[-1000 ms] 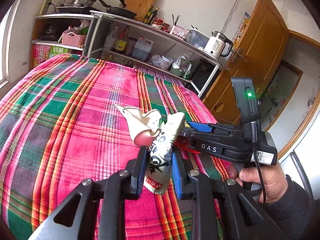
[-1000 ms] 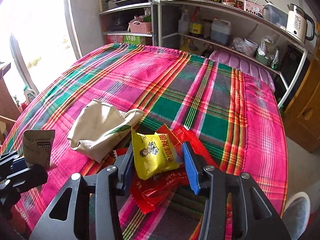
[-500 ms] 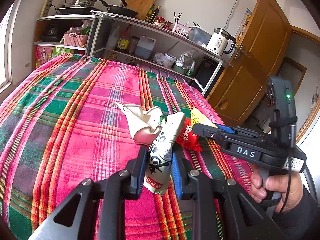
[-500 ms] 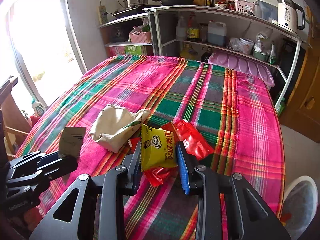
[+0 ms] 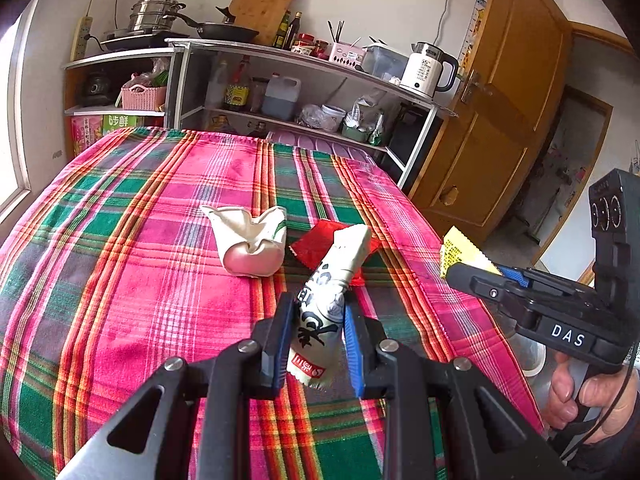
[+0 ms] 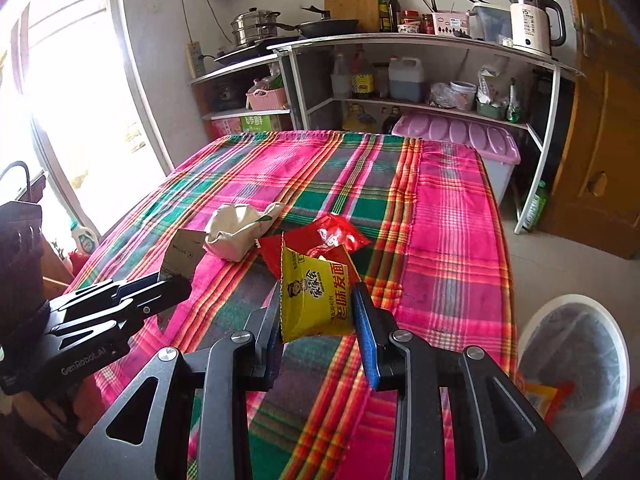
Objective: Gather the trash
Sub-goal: 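Carry the white packet and yellow bag over the bin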
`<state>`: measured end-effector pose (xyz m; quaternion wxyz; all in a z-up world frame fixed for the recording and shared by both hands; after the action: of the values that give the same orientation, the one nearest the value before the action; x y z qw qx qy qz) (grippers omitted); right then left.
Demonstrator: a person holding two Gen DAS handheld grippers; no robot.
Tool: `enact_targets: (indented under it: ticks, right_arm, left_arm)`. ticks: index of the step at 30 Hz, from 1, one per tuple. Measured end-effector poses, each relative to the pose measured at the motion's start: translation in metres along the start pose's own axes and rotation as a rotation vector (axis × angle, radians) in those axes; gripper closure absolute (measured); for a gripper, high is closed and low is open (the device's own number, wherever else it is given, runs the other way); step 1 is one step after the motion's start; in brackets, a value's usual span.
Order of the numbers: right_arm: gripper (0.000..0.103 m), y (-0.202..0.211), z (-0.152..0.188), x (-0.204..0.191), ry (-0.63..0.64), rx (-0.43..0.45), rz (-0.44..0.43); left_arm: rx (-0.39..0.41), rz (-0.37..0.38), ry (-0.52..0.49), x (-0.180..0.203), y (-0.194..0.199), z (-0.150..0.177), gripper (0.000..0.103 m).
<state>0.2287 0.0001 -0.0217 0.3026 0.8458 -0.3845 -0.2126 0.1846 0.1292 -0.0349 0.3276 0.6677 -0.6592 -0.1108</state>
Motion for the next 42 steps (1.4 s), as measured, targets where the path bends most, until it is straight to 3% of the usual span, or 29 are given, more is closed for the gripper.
enact_targets:
  ticks: [16, 33, 42]
  right_arm:
    - [0.07, 0.057, 0.028, 0.055, -0.095, 0.069, 0.049]
    - [0.07, 0.102, 0.064, 0.159, -0.268, 0.106, 0.172]
    - [0.07, 0.109, 0.082, 0.199, -0.338, 0.095, 0.222]
  left_arm:
    - [-0.019, 0.016, -0.15, 0.083, -0.007, 0.006, 0.077]
    - [-0.089, 0.163, -0.27, 0.196, -0.053, 0.016, 0.076]
    - [-0.144, 0.226, -0.302, 0.236, -0.081, 0.021, 0.074]
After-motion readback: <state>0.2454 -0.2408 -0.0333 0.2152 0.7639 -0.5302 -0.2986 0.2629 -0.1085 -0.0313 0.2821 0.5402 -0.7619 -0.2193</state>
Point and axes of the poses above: each gripper's, at about its wrist camera, not at the fingertips, and y roughly against the way its jaws point, x to its right, z to its underside, the point moved 8 cm from there along -y, roughly the way its jaws point
